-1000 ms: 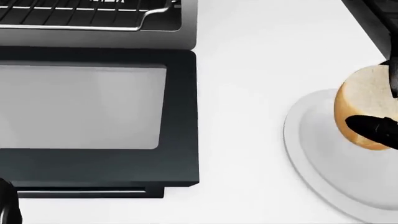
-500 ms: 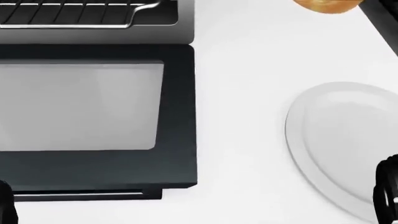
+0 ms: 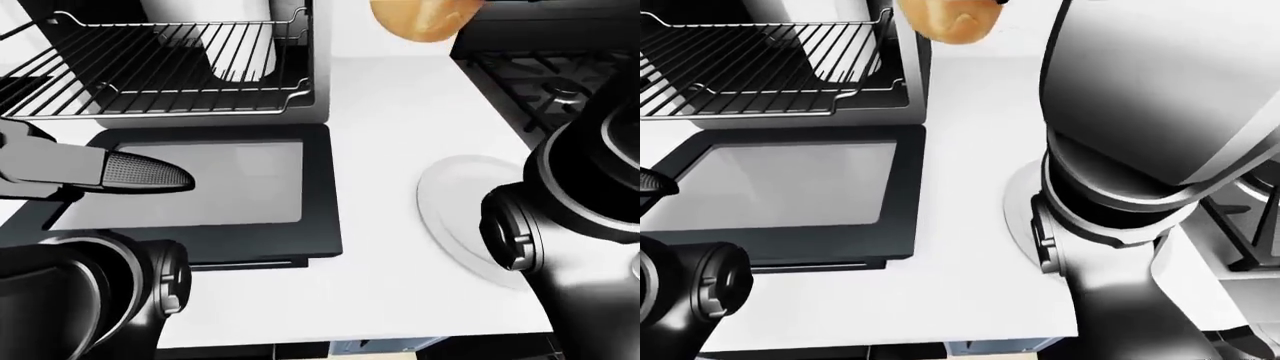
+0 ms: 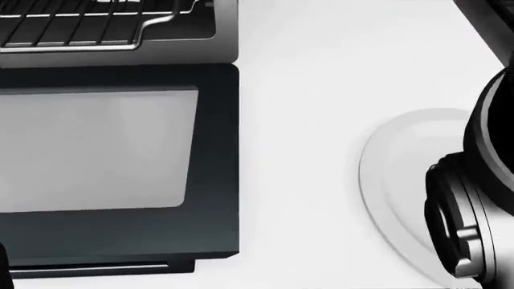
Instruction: Place the bread on the top rack of the toaster oven.
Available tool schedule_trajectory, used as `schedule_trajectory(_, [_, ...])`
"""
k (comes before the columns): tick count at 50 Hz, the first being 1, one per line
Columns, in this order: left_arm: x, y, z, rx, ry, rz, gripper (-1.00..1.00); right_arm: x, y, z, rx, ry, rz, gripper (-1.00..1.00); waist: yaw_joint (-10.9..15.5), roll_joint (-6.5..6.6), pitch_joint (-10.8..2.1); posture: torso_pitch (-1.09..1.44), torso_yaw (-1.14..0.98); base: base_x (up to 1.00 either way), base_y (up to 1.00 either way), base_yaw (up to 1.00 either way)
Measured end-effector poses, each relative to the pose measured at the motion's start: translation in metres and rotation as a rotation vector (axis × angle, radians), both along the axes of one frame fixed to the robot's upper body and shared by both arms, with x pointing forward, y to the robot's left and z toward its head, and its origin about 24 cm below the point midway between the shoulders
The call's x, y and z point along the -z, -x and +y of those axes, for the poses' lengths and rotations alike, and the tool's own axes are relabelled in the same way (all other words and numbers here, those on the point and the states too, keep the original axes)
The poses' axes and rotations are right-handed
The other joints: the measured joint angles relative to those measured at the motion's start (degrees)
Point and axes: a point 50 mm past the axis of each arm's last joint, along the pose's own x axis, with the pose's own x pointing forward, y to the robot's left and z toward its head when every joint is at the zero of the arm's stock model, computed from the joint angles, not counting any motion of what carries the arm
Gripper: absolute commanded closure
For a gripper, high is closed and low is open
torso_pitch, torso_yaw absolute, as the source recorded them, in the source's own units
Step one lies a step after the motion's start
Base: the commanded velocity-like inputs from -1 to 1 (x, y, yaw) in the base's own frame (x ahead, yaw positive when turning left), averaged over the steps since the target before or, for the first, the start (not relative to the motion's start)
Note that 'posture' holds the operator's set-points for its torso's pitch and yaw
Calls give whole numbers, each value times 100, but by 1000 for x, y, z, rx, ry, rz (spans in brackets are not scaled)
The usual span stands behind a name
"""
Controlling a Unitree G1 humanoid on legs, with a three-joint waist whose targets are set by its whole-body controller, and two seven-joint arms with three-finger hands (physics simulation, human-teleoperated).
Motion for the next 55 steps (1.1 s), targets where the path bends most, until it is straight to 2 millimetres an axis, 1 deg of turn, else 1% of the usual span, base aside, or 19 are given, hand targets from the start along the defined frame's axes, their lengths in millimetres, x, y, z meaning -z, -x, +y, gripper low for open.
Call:
schedule_trajectory(8, [2, 0, 1, -4, 0, 2, -100, -4, 3, 21, -76, 11, 1, 100, -18, 25, 12, 0, 0, 0, 0, 0])
schedule_trajectory(18, [1, 3, 5, -11, -1, -3, -100, -7, 0, 46, -157, 27, 14, 100, -41, 48, 10, 0, 0, 0, 0, 0])
schedule_trajectory(25, [-2, 4, 7, -12, -1, -10, -100, -9, -4, 57, -186, 25, 9, 100, -50, 52, -6, 0, 0, 0, 0, 0])
schedule_trajectory(33, [-3, 5, 7, -6, -4, -10, -100, -11, -13, 71, -210, 15, 10, 100, -51, 69, -21, 0, 0, 0, 0, 0])
schedule_trajectory(39, [0, 6, 9, -11, -1, -8, -100, -2, -21, 86, -247, 9, 27, 100, -57, 74, -34, 0, 0, 0, 0, 0])
schedule_trajectory(44, [2, 7, 11, -17, -1, -7, -100, 6, -34, 97, -259, 11, 44, 100, -55, 69, -49, 0, 0, 0, 0, 0])
schedule_trajectory(50, [4, 8, 12, -19, 0, -4, -100, 15, -46, 101, -251, 14, 49, 100, -41, 58, -65, 0, 0, 0, 0, 0])
schedule_trajectory(55, [4, 8, 12, -16, 3, -3, -100, 18, -44, 103, -253, 22, 51, 100, -38, 51, -54, 0, 0, 0, 0, 0])
